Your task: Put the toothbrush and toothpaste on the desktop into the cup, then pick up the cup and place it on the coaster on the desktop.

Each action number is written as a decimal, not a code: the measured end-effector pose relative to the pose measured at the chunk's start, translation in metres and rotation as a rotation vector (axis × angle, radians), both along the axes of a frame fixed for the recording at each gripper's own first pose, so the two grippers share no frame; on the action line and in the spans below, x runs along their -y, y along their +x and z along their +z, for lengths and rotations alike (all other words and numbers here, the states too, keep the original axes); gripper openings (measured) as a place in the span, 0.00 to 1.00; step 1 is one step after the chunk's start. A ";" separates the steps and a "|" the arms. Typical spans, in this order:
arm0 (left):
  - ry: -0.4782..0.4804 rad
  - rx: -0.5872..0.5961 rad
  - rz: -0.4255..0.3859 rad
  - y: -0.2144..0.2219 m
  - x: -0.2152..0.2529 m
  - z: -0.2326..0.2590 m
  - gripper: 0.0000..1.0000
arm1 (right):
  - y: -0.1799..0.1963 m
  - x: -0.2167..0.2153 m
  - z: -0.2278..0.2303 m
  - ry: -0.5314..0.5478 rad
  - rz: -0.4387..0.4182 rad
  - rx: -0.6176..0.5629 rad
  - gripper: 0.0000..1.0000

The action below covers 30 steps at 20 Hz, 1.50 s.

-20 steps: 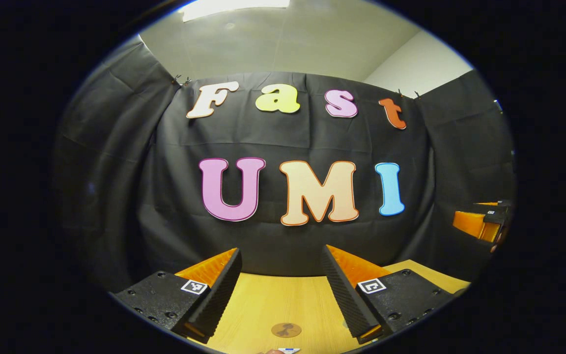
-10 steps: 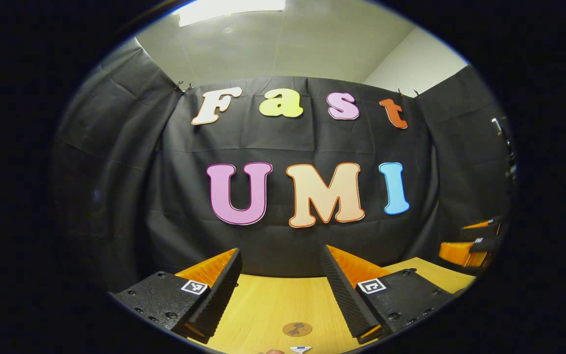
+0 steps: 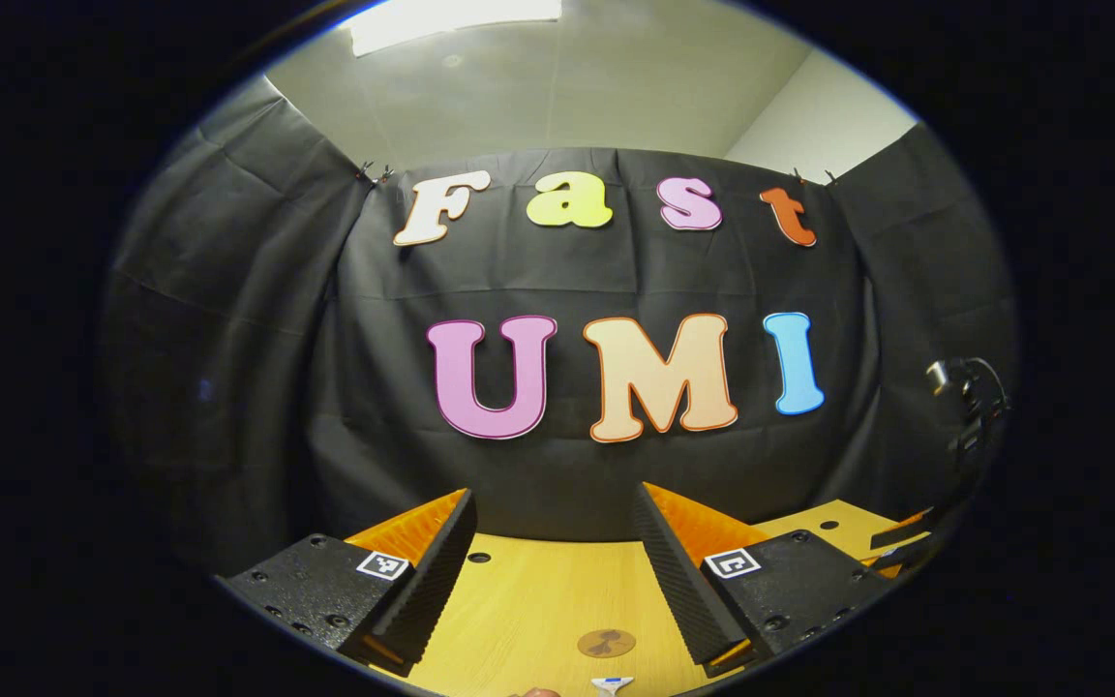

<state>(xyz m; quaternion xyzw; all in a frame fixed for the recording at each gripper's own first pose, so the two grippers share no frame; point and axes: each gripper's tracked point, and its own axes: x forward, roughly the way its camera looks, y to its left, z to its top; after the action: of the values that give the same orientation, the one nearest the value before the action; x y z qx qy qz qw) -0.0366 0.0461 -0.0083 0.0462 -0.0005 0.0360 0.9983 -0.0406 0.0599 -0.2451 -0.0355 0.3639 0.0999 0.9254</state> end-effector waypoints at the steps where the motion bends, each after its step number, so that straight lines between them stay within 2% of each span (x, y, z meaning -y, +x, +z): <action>1: 0.000 -0.005 0.008 0.000 -0.003 -0.001 0.94 | -0.003 -0.002 -0.015 -0.009 0.005 -0.039 0.99; 10: 0.017 -0.039 0.073 -0.007 -0.025 -0.014 0.94 | -0.033 -0.007 -0.103 -0.032 0.033 -0.361 1.00; 17: 0.022 -0.069 0.132 -0.017 -0.045 -0.024 0.94 | -0.061 -0.005 -0.150 -0.076 0.056 -0.542 0.99; 19: 0.025 -0.078 0.146 -0.020 -0.050 -0.028 0.94 | -0.065 -0.005 -0.160 -0.094 0.058 -0.578 0.99; 20: 0.027 -0.084 0.151 -0.022 -0.052 -0.030 0.94 | -0.067 -0.005 -0.164 -0.102 0.062 -0.592 0.95; 22: 0.029 -0.094 0.153 -0.022 -0.054 -0.033 0.95 | -0.071 -0.007 -0.172 -0.118 0.064 -0.620 0.98; 23: 0.030 -0.098 0.154 -0.023 -0.054 -0.034 0.95 | -0.073 -0.006 -0.175 -0.123 0.064 -0.634 0.95; 24: 0.031 -0.100 0.154 -0.023 -0.056 -0.035 0.94 | -0.074 -0.007 -0.177 -0.127 0.065 -0.646 0.99; 25: 0.031 -0.103 0.154 -0.022 -0.057 -0.036 0.94 | -0.077 -0.007 -0.180 -0.135 0.067 -0.659 0.95; 27: 0.030 -0.112 0.155 -0.022 -0.058 -0.041 0.95 | -0.081 -0.008 -0.185 -0.146 0.073 -0.681 0.98; 28: 0.027 -0.119 0.157 -0.022 -0.060 -0.044 0.94 | -0.082 -0.010 -0.186 -0.145 0.076 -0.693 0.98; 29: 0.023 -0.125 0.158 -0.022 -0.060 -0.047 0.94 | -0.085 -0.013 -0.189 -0.139 0.074 -0.706 0.93; 30: 0.020 -0.132 0.160 -0.022 -0.062 -0.049 0.94 | -0.086 -0.012 -0.190 -0.150 0.073 -0.718 0.95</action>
<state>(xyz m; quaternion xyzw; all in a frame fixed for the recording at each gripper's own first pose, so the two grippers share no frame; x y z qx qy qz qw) -0.0583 0.1079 -0.0577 0.0582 0.0685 0.1125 0.9896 -0.1267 0.0718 -0.4355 -0.0789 0.6703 0.1119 0.7293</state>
